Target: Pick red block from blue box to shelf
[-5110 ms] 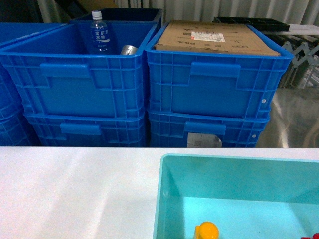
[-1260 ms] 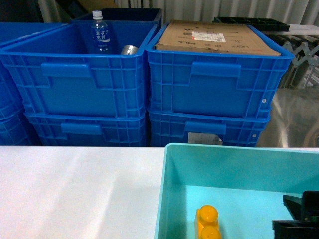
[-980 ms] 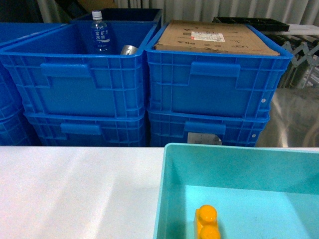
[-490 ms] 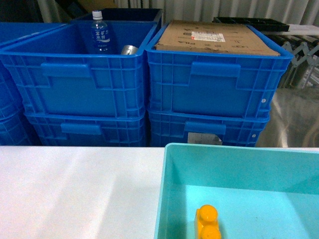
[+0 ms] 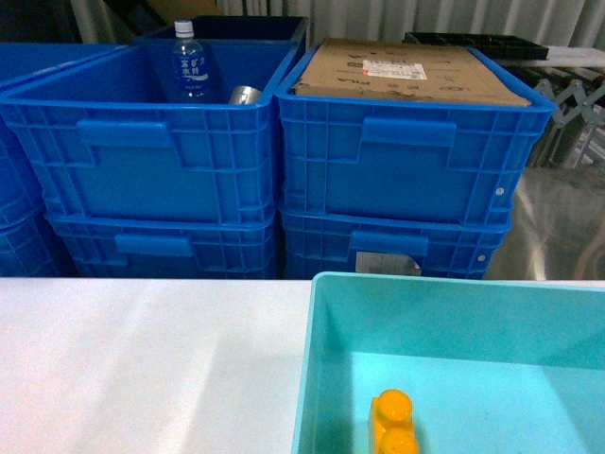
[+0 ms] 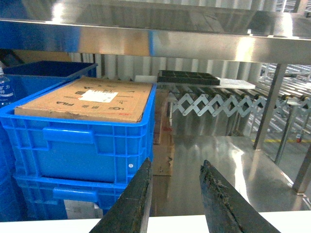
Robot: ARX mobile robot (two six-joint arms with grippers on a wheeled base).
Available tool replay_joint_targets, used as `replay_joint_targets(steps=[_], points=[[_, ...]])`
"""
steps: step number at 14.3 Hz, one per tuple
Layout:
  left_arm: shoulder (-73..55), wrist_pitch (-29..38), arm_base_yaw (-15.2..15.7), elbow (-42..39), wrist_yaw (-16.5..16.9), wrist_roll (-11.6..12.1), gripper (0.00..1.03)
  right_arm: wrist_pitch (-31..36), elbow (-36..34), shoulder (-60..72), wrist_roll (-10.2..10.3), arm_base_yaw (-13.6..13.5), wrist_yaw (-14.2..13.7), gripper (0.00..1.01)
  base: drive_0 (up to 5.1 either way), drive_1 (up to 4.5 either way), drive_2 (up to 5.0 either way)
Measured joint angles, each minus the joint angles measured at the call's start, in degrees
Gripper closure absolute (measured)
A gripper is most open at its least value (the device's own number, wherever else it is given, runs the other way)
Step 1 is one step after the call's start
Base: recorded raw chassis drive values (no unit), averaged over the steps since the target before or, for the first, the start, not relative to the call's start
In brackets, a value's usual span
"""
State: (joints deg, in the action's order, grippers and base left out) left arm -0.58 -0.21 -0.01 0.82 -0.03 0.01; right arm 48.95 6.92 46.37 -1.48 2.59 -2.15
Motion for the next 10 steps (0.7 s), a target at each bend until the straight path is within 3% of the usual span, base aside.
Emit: replay_joint_targets(steps=[2,3,7,10], points=[[0.0,0.0,0.0,0.0,0.0,0.0,0.05,-0.9,2.7,3.5,2.3,3.0,5.8,0.75,0.0,0.00,0.0],[0.0,0.0,0.0,0.0,0.0,0.0,0.05,-0.9,2.7,3.4,2.5,3.3,6.6,0.75,0.0,0.00,0.0],[0.0,0.0,0.0,0.0,0.0,0.0,0.05,-3.7,2.6,0.7,2.5,1.4,4.2,0.75,0.0,0.00,0.0],[0.0,0.0,0.0,0.0,0.0,0.0,0.05,-11.6,2.6,-0.7,5.6,2.8,6.1,0.75,0.0,0.00,0.0]])
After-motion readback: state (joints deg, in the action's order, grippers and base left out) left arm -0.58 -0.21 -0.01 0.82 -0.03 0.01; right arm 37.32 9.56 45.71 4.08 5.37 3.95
